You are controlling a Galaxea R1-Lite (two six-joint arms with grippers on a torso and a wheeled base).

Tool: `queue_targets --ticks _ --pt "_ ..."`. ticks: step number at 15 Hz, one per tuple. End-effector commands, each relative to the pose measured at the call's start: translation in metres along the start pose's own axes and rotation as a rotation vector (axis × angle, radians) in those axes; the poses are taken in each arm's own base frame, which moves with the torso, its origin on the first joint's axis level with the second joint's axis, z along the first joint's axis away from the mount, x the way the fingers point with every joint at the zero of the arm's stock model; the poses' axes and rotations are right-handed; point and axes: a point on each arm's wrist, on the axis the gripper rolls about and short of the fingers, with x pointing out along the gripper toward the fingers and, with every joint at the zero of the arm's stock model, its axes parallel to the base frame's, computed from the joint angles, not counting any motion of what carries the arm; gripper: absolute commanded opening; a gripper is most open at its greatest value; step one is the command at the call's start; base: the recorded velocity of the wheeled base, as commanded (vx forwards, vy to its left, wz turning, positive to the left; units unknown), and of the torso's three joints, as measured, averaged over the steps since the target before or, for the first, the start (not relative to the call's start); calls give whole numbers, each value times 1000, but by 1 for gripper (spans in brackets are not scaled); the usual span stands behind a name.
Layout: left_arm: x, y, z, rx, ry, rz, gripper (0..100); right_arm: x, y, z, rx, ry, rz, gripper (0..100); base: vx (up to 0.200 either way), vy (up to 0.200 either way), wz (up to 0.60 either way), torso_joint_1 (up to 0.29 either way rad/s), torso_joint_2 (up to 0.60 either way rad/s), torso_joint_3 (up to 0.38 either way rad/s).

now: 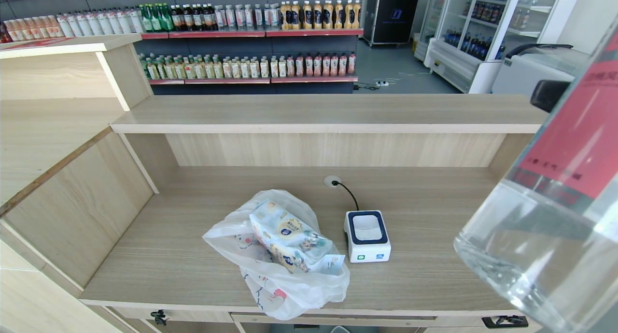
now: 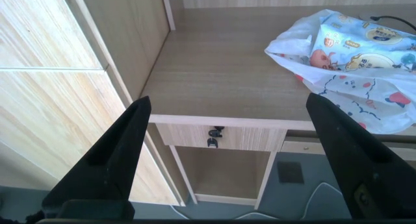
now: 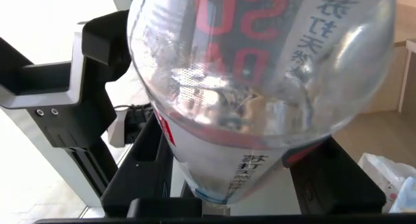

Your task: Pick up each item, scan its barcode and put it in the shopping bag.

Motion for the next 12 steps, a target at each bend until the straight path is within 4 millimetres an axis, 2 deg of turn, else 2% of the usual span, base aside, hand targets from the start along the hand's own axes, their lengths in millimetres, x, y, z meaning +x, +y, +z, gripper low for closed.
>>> queue_targets --ticks 1,5,7,8,10,12 --pt "0 0 0 -1 0 2 100 0 -1 0 1 1 2 0 0 0 0 0 0 0" --pt "0 0 0 0 0 0 100 0 -2 -1 -5 0 -4 0 0 0 0 0 0 0" --pt "0 0 0 0 0 0 100 -11 -1 -11 -35 9 -54 0 0 0 0 0 0 0" --pt "0 0 0 0 0 0 100 -27 -7 -23 -75 29 -136 0 0 0 0 0 0 0" --pt "0 0 0 -1 0 2 100 -45 -19 -35 -149 55 -245 0 0 0 0 0 0 0" --pt "0 0 0 1 0 2 100 -87 -42 -46 -240 103 -466 0 0 0 0 0 0 0"
